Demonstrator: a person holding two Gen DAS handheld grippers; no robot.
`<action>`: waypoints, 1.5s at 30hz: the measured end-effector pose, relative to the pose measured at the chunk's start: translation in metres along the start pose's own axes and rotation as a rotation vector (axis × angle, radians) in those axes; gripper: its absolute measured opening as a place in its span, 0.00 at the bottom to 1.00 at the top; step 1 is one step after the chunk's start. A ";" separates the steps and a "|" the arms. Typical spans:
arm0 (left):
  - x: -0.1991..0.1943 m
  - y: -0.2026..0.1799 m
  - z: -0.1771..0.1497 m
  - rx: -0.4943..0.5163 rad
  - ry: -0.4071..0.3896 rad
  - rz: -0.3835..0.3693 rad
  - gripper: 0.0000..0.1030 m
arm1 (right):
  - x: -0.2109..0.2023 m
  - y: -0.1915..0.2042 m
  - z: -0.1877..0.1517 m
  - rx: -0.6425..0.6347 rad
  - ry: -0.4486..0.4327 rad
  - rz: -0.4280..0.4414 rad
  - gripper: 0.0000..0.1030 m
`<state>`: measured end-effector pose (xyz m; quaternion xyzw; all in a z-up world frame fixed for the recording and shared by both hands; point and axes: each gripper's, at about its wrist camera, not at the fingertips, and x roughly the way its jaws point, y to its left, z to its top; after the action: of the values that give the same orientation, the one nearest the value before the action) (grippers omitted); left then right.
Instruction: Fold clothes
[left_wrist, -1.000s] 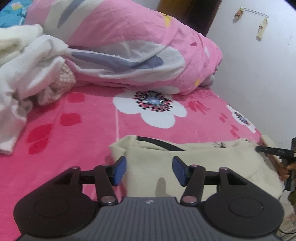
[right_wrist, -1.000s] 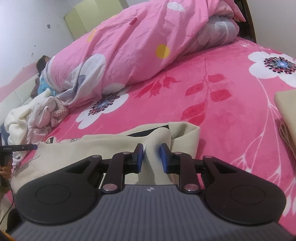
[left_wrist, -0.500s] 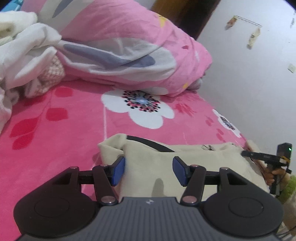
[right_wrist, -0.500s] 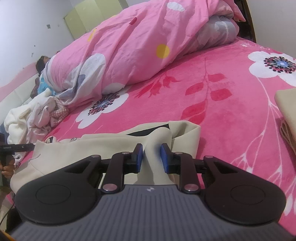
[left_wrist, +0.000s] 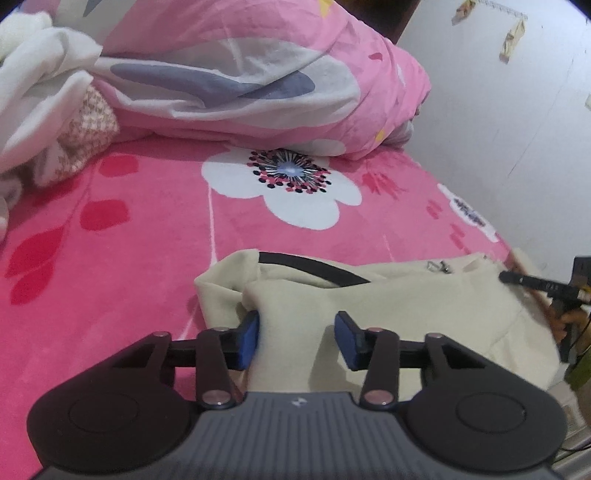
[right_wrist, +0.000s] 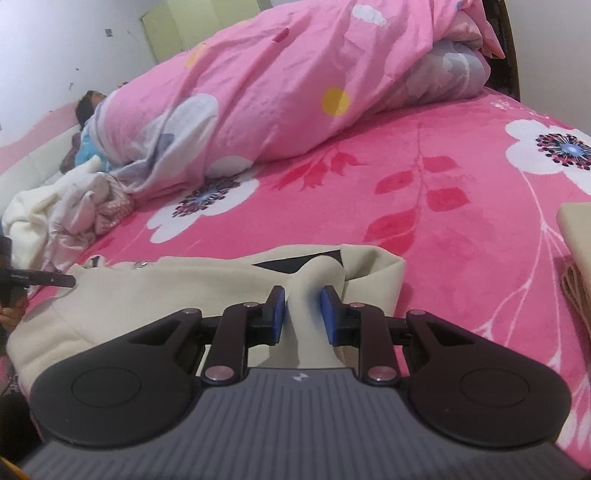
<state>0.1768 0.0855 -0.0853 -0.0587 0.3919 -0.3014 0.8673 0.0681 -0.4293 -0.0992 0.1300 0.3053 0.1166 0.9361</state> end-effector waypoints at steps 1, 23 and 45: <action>-0.001 -0.004 -0.001 0.026 -0.006 0.023 0.31 | 0.001 0.001 0.000 -0.005 -0.004 0.000 0.16; -0.023 -0.026 0.030 0.137 -0.215 0.154 0.06 | -0.028 0.034 0.042 -0.144 -0.245 -0.086 0.03; -0.033 -0.006 0.015 0.023 -0.191 0.326 0.45 | 0.011 0.016 0.021 -0.106 -0.068 -0.258 0.39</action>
<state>0.1682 0.0969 -0.0517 -0.0131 0.3086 -0.1544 0.9385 0.0871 -0.4142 -0.0837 0.0439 0.2810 0.0068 0.9587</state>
